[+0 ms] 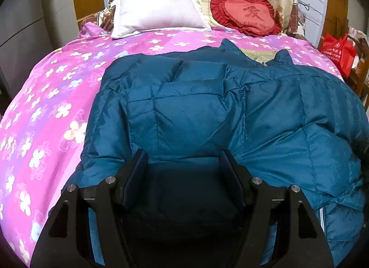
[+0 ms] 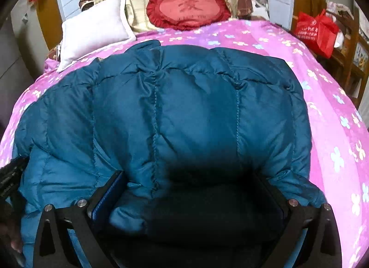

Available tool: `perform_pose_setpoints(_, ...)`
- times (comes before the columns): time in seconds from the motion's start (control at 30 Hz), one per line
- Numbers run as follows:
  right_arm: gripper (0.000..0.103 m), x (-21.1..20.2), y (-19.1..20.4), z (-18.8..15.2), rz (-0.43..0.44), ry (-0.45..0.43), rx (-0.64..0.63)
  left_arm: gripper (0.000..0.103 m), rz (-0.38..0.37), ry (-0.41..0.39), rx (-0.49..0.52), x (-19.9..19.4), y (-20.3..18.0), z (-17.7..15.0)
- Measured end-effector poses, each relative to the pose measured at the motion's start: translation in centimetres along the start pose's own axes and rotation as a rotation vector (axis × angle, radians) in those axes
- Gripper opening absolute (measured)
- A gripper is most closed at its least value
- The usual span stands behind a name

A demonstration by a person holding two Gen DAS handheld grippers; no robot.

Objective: Fold large clothes

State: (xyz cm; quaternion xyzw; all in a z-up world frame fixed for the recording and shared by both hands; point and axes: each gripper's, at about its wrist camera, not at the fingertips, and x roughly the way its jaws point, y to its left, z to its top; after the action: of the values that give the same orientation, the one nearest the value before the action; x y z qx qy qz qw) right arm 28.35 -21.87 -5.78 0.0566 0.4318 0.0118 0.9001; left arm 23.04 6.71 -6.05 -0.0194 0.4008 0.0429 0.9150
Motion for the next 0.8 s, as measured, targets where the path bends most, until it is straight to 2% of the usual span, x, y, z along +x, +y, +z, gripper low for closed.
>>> perform_pose_setpoints(0.13,0.103,-3.0,-0.7,2.8,0.027,-0.194,0.101,0.067,0.001,0.001,0.000,0.0,0.0,0.0)
perform_pose_setpoints(0.17,0.103,-2.6,-0.7,3.0,0.026,-0.202,0.105,0.067,0.003,0.002,0.001,0.0,0.1,0.0)
perform_pose_setpoints(0.23,0.103,0.2,-0.6,2.9,-0.001,-0.116,0.103,0.067,0.005,0.005,0.002,0.1,0.1,-0.1)
perform_pose_setpoints(0.27,0.103,2.3,-0.6,2.4,-0.022,-0.044,0.096,0.067,0.005,0.004,0.002,0.1,0.1,-0.1)
perform_pose_setpoints(0.33,0.103,2.5,-0.5,1.5,-0.034,-0.090,0.087,0.067,0.004,0.005,0.001,0.1,0.1,-0.1)
perform_pose_setpoints(0.4,0.103,2.2,-0.1,1.9,-0.058,-0.070,0.071,0.067,0.005,0.006,0.000,0.2,0.1,-0.1)
perform_pose_setpoints(0.67,0.103,-4.0,1.2,0.7,-0.045,-0.149,0.018,0.067,0.004,0.005,0.001,0.2,0.1,-0.1)
perform_pose_setpoints(0.73,0.103,-3.9,2.2,-0.6,-0.033,-0.136,0.001,0.067,0.003,0.005,0.000,0.3,0.1,-0.1)
perform_pose_setpoints(0.8,0.103,-1.2,3.0,-2.2,-0.041,-0.059,-0.033,0.068,0.000,0.004,-0.002,0.2,0.2,-0.1)
